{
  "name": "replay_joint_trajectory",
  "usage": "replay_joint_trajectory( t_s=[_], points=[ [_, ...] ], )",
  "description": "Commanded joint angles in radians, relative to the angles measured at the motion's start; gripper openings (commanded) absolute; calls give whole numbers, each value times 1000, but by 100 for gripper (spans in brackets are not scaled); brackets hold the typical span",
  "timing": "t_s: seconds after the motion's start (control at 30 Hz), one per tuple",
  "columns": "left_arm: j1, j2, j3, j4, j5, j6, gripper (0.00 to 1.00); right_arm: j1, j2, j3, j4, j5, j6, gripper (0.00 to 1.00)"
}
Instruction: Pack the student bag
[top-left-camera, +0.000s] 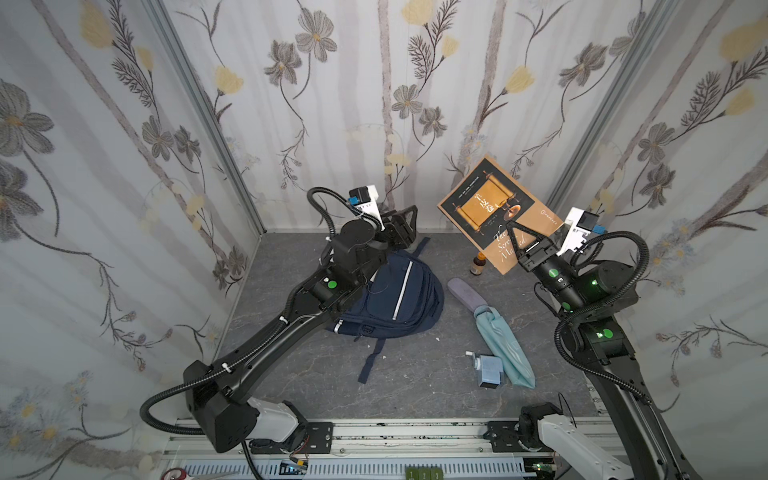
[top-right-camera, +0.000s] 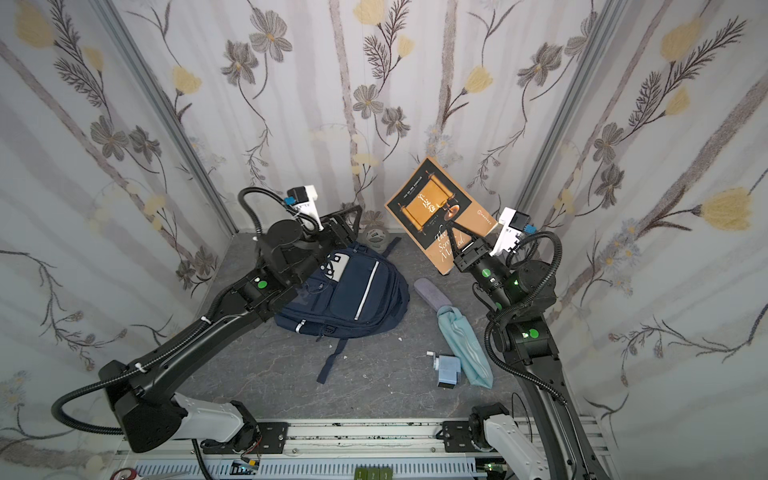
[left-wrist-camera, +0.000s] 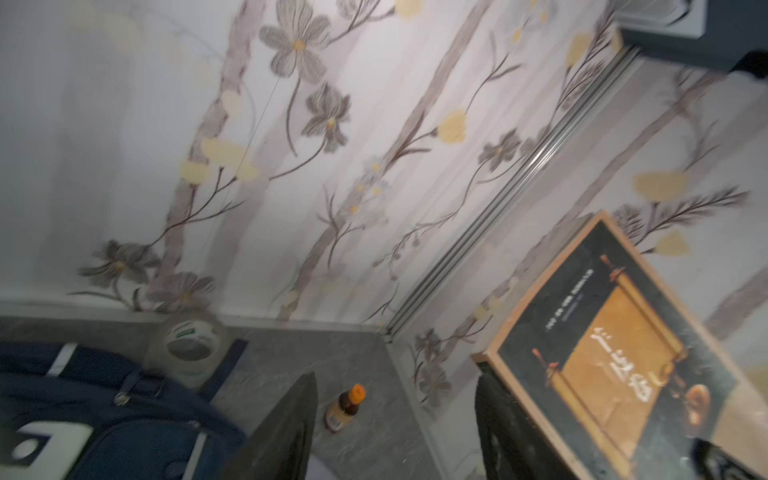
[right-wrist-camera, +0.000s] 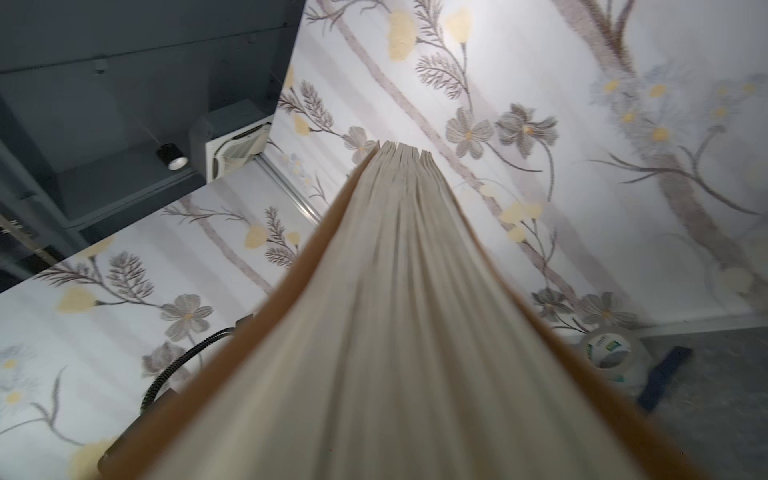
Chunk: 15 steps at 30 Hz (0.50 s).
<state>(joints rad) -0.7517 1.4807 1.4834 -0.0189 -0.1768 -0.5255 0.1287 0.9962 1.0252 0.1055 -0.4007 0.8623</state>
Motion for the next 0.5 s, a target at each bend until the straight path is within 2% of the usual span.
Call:
replay_joint_trajectory(
  t_s=[0.0,0.23,0.47],
  points=[
    [-2,138,92,-386,-1,88,64,-43,-38,-19,-134,17,-58,0],
    [-33,478,331,-662,-25,185,67,-114,-57,1,-189,3,-109,0],
    [-62,653,453,-755,-63,230,68,-130,-72,9,-256,9,-152,0]
  ],
)
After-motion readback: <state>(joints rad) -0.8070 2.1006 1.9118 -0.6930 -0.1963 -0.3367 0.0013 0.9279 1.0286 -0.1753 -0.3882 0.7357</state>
